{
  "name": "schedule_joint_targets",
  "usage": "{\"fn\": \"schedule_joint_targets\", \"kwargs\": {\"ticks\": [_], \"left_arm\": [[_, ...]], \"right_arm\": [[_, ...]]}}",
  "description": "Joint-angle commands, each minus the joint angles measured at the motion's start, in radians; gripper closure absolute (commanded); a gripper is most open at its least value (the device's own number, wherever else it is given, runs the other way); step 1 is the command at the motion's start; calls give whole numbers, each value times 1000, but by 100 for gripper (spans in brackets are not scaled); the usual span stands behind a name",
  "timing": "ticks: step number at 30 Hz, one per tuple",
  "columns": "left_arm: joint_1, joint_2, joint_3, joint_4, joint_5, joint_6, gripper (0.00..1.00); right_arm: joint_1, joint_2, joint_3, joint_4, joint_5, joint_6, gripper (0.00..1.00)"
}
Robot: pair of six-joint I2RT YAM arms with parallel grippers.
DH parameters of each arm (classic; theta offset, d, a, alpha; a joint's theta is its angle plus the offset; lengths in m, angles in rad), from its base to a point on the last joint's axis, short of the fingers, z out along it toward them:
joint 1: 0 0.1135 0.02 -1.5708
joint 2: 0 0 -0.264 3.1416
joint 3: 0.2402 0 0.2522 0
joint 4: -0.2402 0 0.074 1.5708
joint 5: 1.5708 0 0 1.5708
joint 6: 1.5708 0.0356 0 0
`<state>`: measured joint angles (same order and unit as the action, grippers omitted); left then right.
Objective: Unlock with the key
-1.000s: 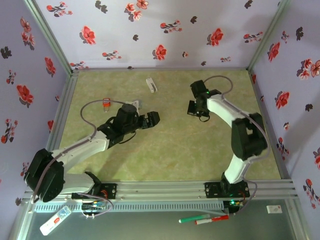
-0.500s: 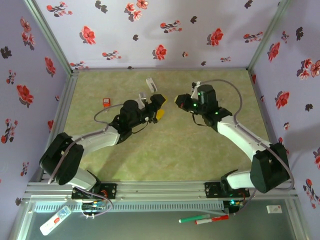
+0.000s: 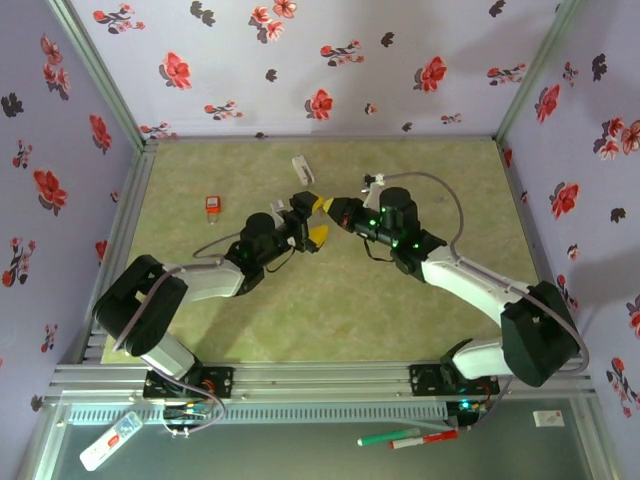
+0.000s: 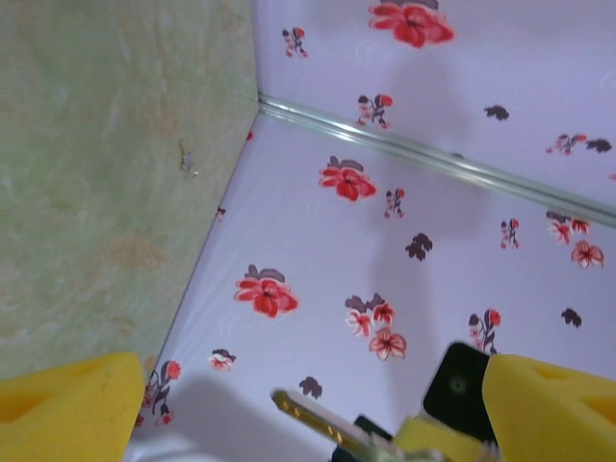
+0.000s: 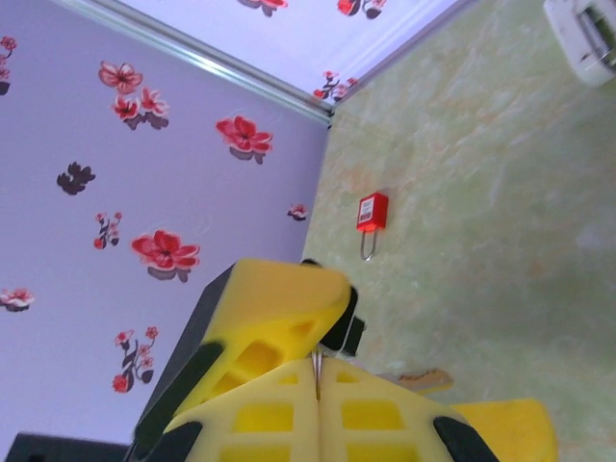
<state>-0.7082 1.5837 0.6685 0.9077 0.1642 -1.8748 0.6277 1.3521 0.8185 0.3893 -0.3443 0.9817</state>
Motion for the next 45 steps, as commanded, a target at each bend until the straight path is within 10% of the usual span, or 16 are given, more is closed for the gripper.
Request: {"fn": "schedule_joint_targets", "kwargs": {"ticks": [1, 32, 45], "left_arm": [[12, 0, -3, 57, -32, -34, 10], [46, -7, -10, 94, -5, -6, 93], [62, -64, -23, 4, 6, 66, 100]], "right_arm": [[28, -4, -32, 110, -9, 39, 100], [53, -51, -117, 99, -86, -121, 100], [23, -83, -73, -65, -42, -235, 100]]}}
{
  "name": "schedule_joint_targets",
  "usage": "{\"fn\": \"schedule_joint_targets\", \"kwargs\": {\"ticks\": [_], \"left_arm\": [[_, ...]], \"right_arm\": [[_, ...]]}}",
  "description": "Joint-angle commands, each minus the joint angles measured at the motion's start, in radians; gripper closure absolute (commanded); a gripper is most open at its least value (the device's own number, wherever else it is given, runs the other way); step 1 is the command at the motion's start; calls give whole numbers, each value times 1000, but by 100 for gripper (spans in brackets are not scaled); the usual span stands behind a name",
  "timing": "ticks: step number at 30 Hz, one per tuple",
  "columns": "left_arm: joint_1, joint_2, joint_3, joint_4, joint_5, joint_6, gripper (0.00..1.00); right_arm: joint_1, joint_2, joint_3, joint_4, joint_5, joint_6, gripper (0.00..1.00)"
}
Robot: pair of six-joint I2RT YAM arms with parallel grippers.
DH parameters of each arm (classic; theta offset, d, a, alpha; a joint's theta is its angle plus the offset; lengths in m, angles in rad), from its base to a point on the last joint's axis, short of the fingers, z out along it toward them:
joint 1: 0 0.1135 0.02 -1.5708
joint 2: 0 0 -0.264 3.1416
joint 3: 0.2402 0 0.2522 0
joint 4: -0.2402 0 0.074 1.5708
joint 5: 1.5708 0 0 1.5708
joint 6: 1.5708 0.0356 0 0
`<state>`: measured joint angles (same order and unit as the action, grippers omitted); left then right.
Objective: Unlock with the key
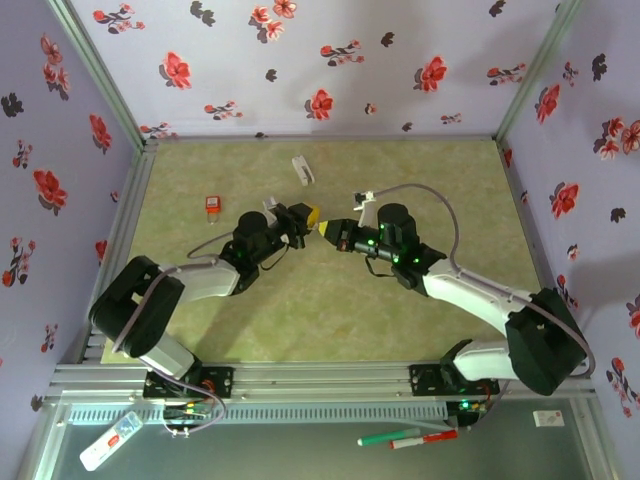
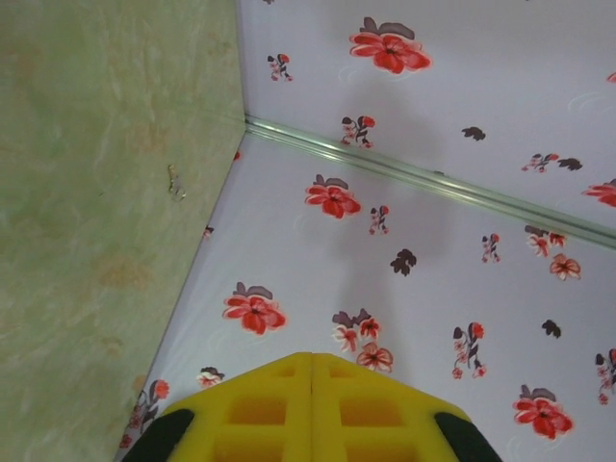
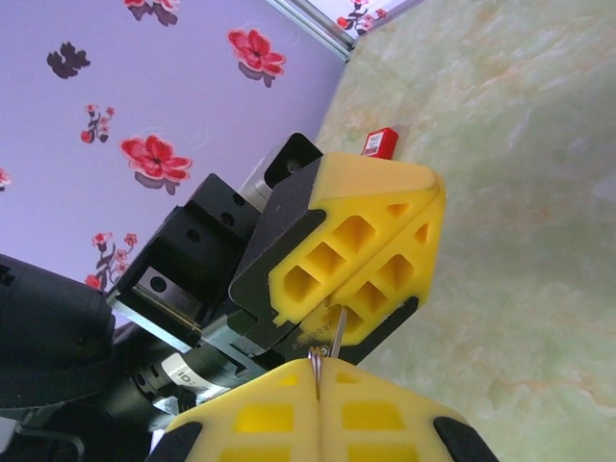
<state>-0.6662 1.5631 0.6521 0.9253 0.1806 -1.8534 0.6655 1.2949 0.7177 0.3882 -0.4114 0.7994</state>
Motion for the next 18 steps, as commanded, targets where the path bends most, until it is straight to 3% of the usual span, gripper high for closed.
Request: {"fn": "schedule_joint_targets", "kwargs": {"ticks": [1, 3, 4, 7, 8, 13, 18], "left_arm": [[22, -50, -6, -29, -10, 57, 100], [25, -68, 0, -61, -13, 99, 100], [27, -82, 8, -92, -17, 137, 100], [28, -149, 38, -215, -56, 326, 100], [28, -178, 43, -242, -78, 394, 100], [4, -280, 63, -344, -168, 636, 100], [-13, -266, 40, -206, -173, 673, 100]], "right_arm": [[-19, -28, 24, -62, 26, -52, 100], [-23, -32, 19, -52, 25, -41, 100], [-24, -35, 14, -40, 25, -22, 94], [-33, -40, -38, 125, -18, 104, 41], [-37, -45, -65, 198, -27, 162, 31], [-35, -34, -132, 445, -20, 368, 24], [-16, 92, -126, 749, -54, 548, 29]]}}
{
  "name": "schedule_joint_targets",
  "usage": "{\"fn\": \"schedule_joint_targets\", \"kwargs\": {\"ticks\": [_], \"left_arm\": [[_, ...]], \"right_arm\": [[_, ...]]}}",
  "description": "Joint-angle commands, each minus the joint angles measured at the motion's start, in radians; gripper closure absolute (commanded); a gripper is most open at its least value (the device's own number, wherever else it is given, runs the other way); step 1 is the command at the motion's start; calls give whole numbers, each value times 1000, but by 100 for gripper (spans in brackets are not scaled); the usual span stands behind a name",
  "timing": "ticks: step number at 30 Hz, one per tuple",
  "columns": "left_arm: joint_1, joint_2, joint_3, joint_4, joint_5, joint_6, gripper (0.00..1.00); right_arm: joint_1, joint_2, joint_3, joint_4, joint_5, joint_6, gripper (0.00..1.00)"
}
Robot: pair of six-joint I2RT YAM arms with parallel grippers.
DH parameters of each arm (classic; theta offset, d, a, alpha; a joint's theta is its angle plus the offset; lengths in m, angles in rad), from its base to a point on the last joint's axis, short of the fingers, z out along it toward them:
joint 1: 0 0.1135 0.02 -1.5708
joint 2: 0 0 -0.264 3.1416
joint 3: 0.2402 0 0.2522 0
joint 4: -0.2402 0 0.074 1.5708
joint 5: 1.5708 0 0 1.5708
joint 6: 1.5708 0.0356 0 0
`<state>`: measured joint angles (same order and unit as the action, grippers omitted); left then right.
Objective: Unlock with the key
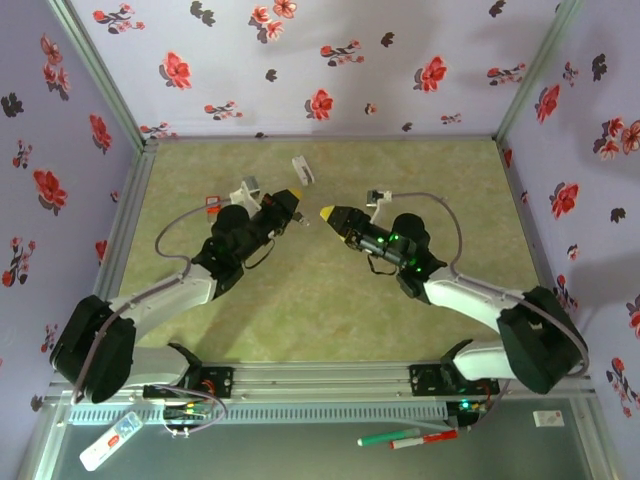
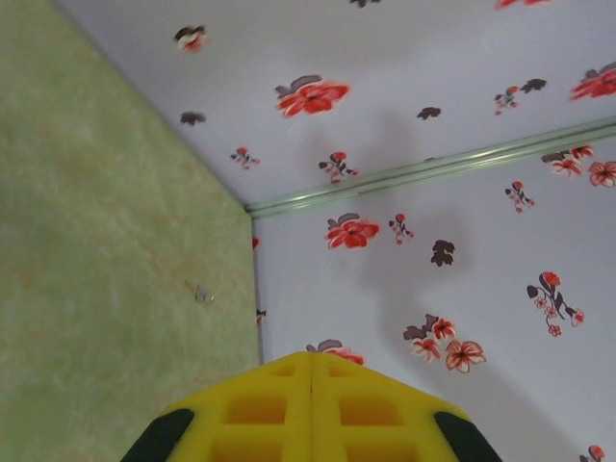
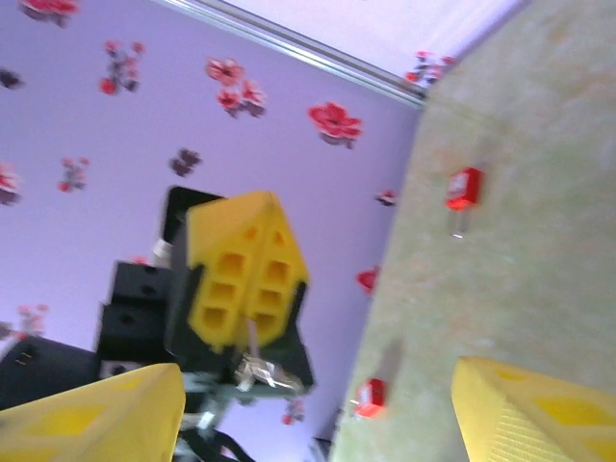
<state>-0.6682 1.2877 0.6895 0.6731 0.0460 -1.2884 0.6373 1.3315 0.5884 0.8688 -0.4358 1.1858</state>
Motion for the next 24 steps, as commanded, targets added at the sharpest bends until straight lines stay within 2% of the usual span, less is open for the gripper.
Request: {"fn": "schedule_joint_targets", "kwargs": {"ticks": [1, 5, 8, 15, 24], "left_arm": [[-15, 18, -6, 81, -38, 112, 100], [-24, 36, -15, 153, -39, 107, 100], [-27, 36, -12, 156, -39, 113, 100], [-27, 40, -20, 160, -51, 115, 100], [-30, 58, -21, 183, -46, 105, 100]], "right_arm": [[17, 85, 5, 342, -32, 200, 30], [43, 208, 23, 517, -42, 292, 39], [70, 233, 30, 516, -35, 278, 45], [87, 224, 23, 516, -32, 268, 47], [108, 264, 52, 516, -36, 271, 57]]}}
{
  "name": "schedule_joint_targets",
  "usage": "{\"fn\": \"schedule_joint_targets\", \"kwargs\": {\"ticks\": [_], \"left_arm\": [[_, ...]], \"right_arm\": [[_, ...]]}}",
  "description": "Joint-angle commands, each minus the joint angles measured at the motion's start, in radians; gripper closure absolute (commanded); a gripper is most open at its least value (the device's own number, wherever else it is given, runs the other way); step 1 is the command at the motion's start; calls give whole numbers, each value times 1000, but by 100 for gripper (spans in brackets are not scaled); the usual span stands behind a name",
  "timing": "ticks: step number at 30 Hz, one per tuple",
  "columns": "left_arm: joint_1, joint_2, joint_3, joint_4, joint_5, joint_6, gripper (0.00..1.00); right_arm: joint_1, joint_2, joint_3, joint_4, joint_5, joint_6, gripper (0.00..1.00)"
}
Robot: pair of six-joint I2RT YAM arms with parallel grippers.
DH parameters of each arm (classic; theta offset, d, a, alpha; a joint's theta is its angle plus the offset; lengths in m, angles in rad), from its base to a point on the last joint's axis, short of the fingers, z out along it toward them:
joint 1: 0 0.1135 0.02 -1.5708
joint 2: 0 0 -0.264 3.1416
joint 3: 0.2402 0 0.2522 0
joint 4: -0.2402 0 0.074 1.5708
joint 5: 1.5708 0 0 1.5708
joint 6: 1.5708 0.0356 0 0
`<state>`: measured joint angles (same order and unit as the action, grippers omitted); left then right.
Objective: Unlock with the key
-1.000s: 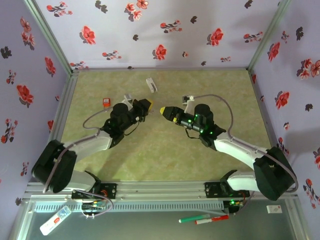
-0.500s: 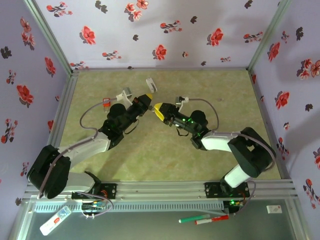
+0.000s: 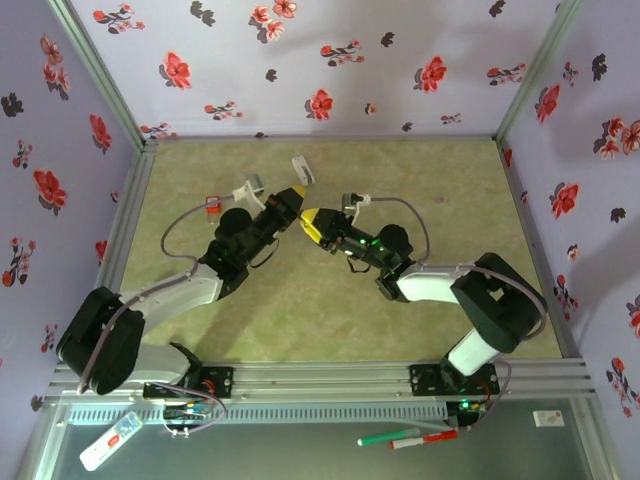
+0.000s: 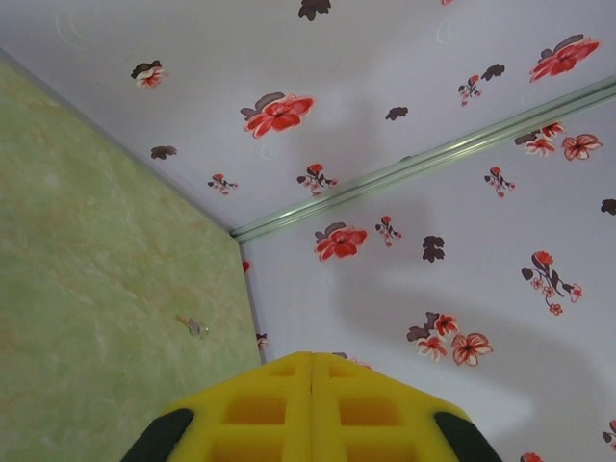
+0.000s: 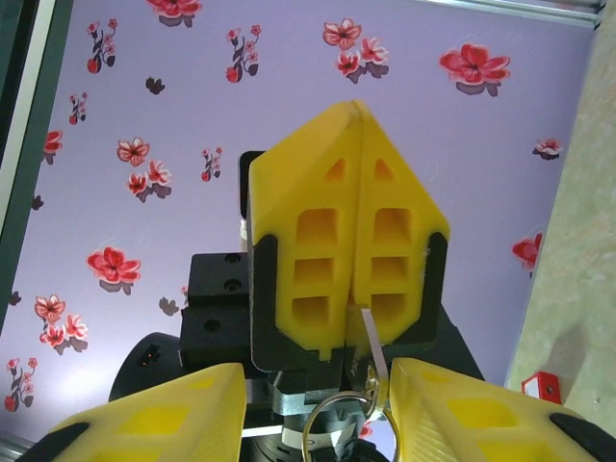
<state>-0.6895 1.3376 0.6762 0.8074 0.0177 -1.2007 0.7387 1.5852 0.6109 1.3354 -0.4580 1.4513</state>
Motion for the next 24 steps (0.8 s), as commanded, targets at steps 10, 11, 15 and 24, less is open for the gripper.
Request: {"fn": "schedule_joint_targets", "kwargs": {"ticks": [10, 11, 15, 24], "left_arm": [[-13, 20, -21, 84, -16, 3, 100], [-13, 21, -21, 85, -15, 3, 100], [-17, 23, -24, 90, -12, 1, 100], [-23, 28, -38, 111, -12, -1, 100]], "right_arm": [[7, 29, 34, 50, -14, 7, 73], [6, 29, 34, 50, -13, 6, 74], [7, 35, 36, 50, -9, 5, 79], [6, 42, 43, 50, -9, 9, 92]]}}
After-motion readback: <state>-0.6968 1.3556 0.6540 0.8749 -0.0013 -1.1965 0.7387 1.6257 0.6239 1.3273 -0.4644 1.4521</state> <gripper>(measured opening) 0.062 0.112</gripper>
